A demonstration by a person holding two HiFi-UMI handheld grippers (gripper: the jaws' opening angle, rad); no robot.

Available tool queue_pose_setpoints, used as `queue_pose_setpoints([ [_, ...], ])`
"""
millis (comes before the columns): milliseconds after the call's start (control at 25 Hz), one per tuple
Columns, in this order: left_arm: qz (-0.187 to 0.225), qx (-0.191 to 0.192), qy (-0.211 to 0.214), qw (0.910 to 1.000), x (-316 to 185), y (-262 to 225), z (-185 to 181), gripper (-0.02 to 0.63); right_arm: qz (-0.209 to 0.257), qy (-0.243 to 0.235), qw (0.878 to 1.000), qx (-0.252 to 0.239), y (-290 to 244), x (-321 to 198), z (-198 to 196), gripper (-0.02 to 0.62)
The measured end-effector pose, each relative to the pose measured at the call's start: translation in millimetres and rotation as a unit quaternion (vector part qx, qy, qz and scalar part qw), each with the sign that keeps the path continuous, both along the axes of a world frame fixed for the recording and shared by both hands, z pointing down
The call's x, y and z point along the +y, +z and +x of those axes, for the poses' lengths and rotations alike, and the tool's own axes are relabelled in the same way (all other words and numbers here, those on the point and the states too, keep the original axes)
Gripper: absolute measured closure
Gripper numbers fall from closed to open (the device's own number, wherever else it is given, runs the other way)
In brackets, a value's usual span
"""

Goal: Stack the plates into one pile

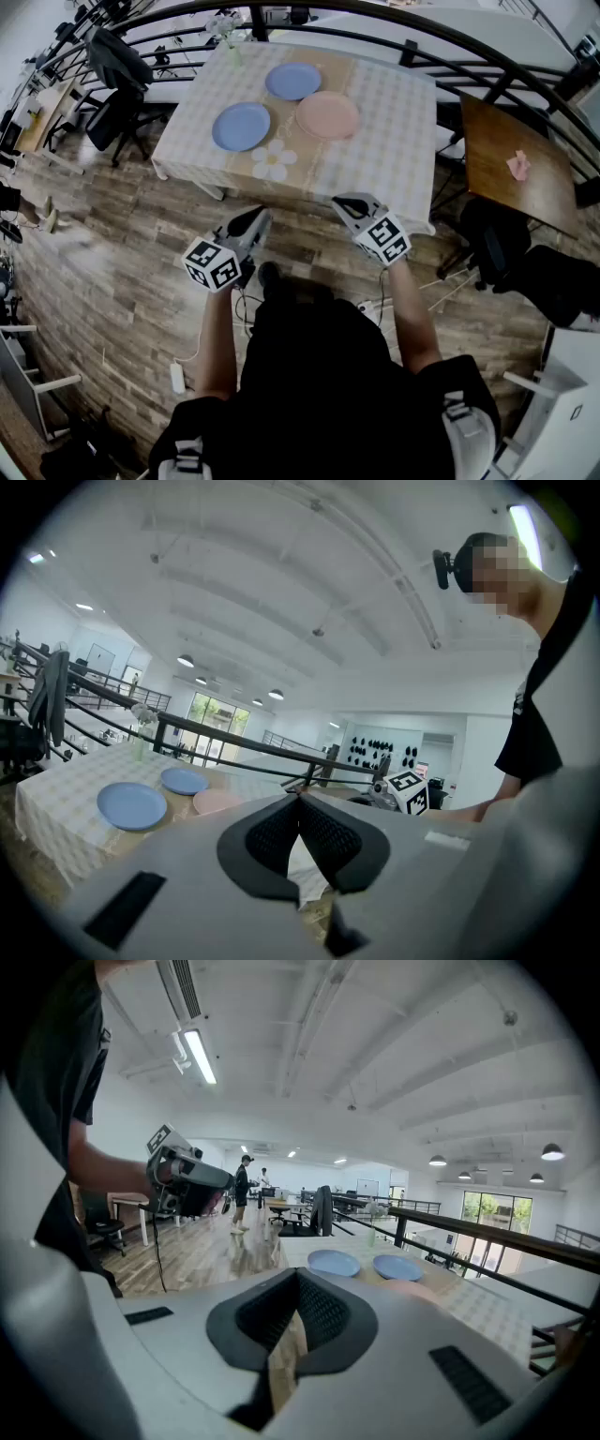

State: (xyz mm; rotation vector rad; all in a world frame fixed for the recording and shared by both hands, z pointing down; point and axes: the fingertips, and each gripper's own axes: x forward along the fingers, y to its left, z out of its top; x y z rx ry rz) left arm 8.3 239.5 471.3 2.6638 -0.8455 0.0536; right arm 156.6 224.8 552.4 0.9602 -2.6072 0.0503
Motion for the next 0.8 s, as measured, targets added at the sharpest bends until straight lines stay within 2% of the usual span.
queue_pose_setpoints([
  [120,0.003,-0.004,-0.003,1.0000,1.9,-2.8,2.7,0.604,-0.004,0.002,1.000,-0.019,-4.5,4.0,3.3,0.598],
  [280,-0.003,-0.014,-0.007,0.9999,3.8,1.8,3.9,0.604,0.012,-0.007,1.000,-0.013,-6.9,1.7,5.6,0.598],
  [480,-0.002,-0.028,0.001,0.9996,-1.6,9.7,4.0,0.604,0.003,0.002,0.999,-0.046,2.5,-3.7,8.6,0.598],
  [800,0.003,-0.049,0.017,0.9986,-21.0,15.4,-4.7,0.604,-0.003,0.027,0.999,-0.020,8.0,-21.2,5.1,0.597],
])
